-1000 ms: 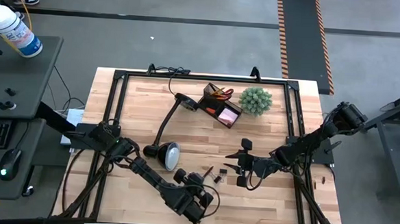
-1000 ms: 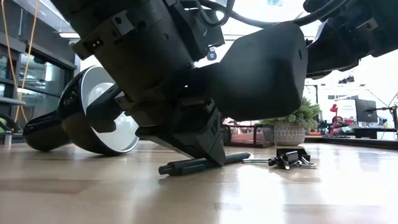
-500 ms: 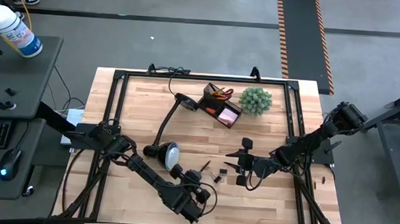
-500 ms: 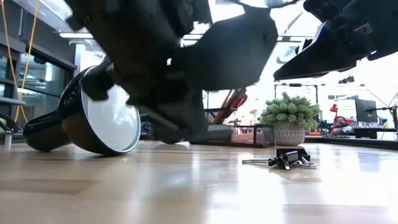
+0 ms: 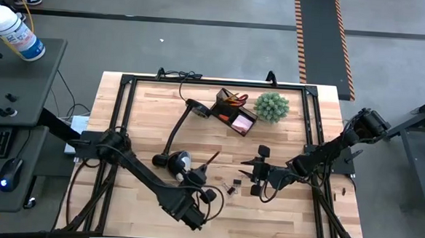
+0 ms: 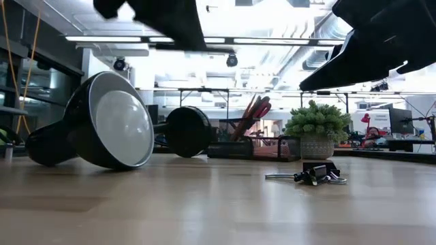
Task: Pick and place office supplies into organizer
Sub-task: Put the black pen into the desk organizer
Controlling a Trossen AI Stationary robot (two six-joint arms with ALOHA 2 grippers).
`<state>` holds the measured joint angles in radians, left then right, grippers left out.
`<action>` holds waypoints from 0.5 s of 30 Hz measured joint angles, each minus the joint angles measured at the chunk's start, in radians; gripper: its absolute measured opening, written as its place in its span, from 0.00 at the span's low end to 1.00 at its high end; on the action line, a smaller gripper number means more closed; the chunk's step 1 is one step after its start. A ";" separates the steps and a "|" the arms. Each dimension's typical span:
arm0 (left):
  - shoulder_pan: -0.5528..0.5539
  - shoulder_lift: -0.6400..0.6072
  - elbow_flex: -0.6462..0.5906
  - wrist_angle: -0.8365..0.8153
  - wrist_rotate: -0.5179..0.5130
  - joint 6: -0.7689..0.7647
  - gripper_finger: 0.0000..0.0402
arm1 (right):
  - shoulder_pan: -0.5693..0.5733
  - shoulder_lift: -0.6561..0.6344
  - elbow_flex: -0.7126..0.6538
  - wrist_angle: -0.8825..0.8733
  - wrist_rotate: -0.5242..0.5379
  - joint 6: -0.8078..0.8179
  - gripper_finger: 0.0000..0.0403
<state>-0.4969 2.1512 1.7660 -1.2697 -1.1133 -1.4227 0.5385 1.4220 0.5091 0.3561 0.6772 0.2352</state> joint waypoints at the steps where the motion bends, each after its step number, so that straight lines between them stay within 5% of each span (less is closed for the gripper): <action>1: 0.000 -0.012 0.000 -0.008 -0.011 0.023 0.00 | 0.000 0.000 0.000 0.000 0.001 0.000 0.30; 15: 0.149 -0.146 0.000 -0.069 -0.025 0.569 0.00 | 0.000 0.000 0.000 0.000 0.028 0.026 0.30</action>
<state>-0.3481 2.0051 1.7660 -1.3383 -1.1379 -0.8534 0.5385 1.4220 0.5087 0.3562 0.7056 0.2607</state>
